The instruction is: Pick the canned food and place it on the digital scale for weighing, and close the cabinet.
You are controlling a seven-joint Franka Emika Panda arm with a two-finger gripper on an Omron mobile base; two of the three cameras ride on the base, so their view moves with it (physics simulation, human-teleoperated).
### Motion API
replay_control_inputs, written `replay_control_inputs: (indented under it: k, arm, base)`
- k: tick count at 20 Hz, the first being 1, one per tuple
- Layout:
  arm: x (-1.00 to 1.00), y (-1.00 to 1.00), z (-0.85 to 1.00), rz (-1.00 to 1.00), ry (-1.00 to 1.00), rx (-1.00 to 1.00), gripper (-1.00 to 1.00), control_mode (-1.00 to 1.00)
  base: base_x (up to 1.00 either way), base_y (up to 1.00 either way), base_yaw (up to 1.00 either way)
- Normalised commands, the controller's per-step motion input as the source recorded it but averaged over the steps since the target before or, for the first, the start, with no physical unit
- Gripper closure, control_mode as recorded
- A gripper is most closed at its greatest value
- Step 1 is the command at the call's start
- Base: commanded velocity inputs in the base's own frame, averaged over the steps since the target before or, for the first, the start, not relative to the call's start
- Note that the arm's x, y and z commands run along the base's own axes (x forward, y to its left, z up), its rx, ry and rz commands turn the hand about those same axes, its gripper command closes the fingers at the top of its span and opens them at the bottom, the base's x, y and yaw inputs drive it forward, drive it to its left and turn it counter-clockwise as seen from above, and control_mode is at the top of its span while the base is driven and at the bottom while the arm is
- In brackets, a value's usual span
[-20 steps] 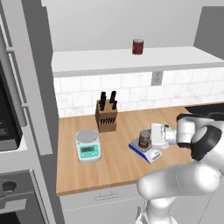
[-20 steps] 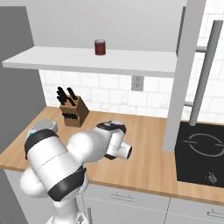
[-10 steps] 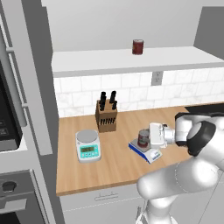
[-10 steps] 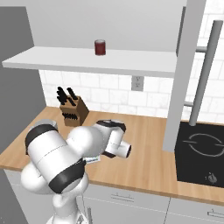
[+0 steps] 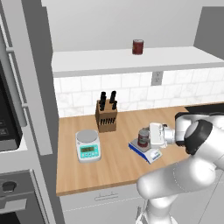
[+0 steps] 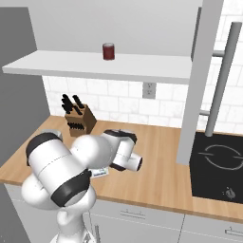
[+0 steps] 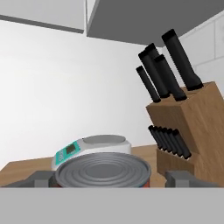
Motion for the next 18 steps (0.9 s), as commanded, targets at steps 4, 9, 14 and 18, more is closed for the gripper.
replay_control_inputs:
  k: [4,9,14,18]
  arm:
    - [0.00,-0.01,0.00,0.00,0.00,0.00,-1.00,-1.00]
    - [-0.23,-0.14,0.00,0.00,-0.06,0.00,-1.00,-1.00]
    - [-0.50,-0.17,0.03,0.00,-0.19,0.02,-1.00,-1.00]
    - [-0.70,-0.22,0.29,0.00,-0.30,0.04,-1.00,-1.00]
  base:
    - [0.00,0.00,0.00]
    - [0.00,0.00,0.00]
    - [0.00,0.00,0.00]
    - [0.00,0.00,0.00]
